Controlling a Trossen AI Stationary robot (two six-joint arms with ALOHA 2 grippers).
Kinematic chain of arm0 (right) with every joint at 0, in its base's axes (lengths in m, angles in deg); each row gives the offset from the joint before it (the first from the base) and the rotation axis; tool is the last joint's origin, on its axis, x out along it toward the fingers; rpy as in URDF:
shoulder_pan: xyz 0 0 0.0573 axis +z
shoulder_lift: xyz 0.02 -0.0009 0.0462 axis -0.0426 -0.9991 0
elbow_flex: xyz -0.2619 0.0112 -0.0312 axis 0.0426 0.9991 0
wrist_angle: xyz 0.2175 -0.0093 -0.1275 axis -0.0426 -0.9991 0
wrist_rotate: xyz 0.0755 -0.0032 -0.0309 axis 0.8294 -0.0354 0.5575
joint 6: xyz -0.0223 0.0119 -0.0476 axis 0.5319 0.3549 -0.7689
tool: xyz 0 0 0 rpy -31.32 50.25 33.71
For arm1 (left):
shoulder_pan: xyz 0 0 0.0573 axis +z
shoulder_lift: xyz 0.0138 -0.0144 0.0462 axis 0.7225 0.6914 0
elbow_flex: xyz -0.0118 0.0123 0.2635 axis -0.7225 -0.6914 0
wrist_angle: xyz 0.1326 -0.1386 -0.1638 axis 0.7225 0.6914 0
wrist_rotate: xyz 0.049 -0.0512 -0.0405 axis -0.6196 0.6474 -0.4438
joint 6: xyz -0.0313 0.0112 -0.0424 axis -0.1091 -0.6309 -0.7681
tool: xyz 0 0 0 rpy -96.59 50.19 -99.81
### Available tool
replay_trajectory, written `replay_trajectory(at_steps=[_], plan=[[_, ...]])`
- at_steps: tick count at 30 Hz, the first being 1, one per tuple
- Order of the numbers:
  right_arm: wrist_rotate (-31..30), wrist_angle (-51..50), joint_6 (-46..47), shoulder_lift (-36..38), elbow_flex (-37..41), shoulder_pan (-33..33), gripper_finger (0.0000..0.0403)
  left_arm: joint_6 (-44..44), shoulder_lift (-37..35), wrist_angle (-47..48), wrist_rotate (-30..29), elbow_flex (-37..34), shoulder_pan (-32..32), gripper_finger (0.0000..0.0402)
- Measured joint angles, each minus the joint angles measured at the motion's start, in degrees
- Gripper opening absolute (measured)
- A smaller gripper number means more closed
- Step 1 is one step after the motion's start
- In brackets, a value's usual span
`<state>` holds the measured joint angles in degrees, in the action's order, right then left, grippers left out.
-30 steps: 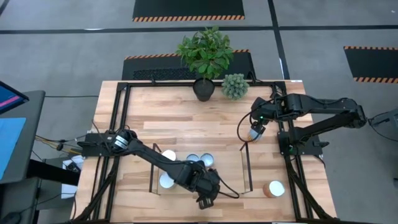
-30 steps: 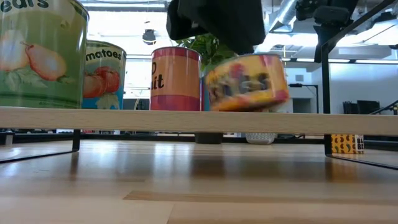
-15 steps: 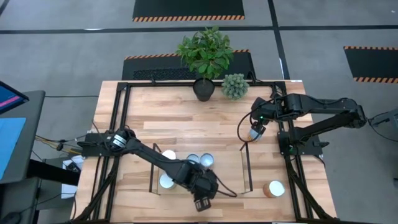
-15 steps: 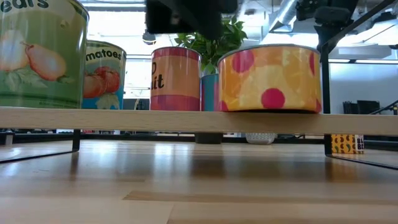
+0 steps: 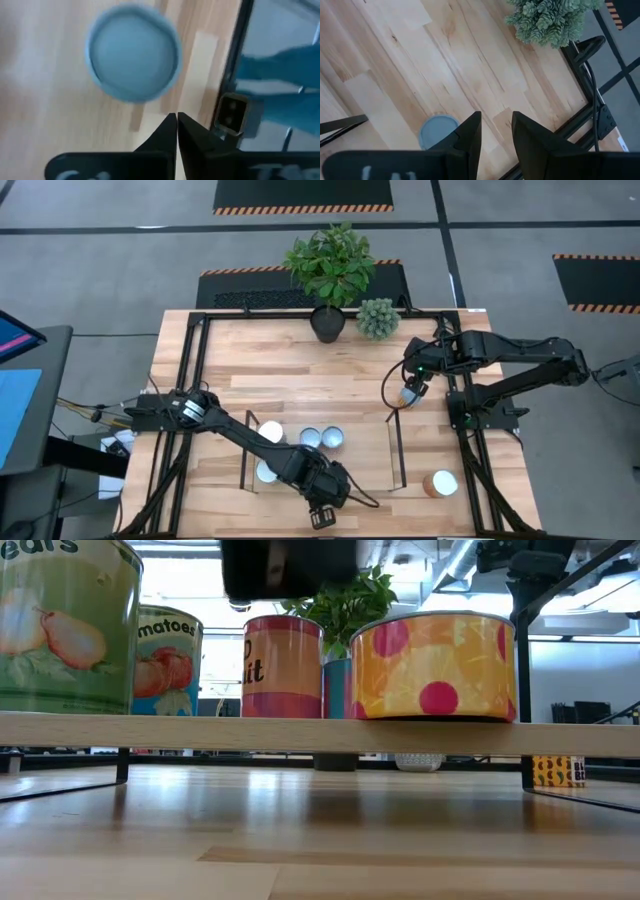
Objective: Pick and place cans onto a shelf
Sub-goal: Put the yellow pineapple can on the shelf, then adjust the orange mix fruit can on the shelf
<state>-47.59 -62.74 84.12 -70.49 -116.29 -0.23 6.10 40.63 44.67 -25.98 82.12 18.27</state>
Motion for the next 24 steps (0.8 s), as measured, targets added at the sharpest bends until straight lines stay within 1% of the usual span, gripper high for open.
replay_trajectory(at_steps=[2,5,7,10,12,16,18,21,22,24], plan=[[0.0,-0.1,0.0,0.0,0.0,0.0,0.0131,0.2,1.0,-0.4,2.2,-0.1,-0.1,0.0000],[0.0,-0.3,-0.2,0.0,0.0,0.0,0.0131,0.6,1.7,-1.7,3.2,-0.1,-0.1,0.0000],[0.0,-0.3,-0.2,0.0,0.0,0.0,0.0131,0.6,2.1,-2.3,1.1,-0.1,0.0,0.0000],[0.0,-0.3,-0.2,0.0,0.0,0.0,0.0131,0.9,2.3,-2.9,-5.3,0.0,1.2,0.0000],[0.0,-0.3,-0.2,0.0,0.0,0.0,0.0131,1.9,2.5,-4.4,-7.5,0.0,2.7,0.0000],[0.0,-0.8,-0.2,0.0,0.0,0.0,0.0131,0.9,2.6,-5.3,-7.8,0.1,4.8,0.0000],[0.0,-1.4,-0.2,0.0,0.0,0.0,0.0131,0.7,2.2,-4.6,-7.3,1.4,4.3,0.0000],[0.0,-1.7,-0.1,0.0,0.0,0.0,0.0131,0.5,1.3,-2.2,-4.7,4.5,2.7,0.0000],[0.0,-1.7,-0.1,0.0,0.0,0.0,0.0131,0.2,1.3,-0.2,-5.0,5.6,2.1,0.0000],[0.0,-1.7,0.0,0.0,0.0,0.0,0.0131,0.2,1.4,3.6,-8.6,6.4,1.1,0.0000]])
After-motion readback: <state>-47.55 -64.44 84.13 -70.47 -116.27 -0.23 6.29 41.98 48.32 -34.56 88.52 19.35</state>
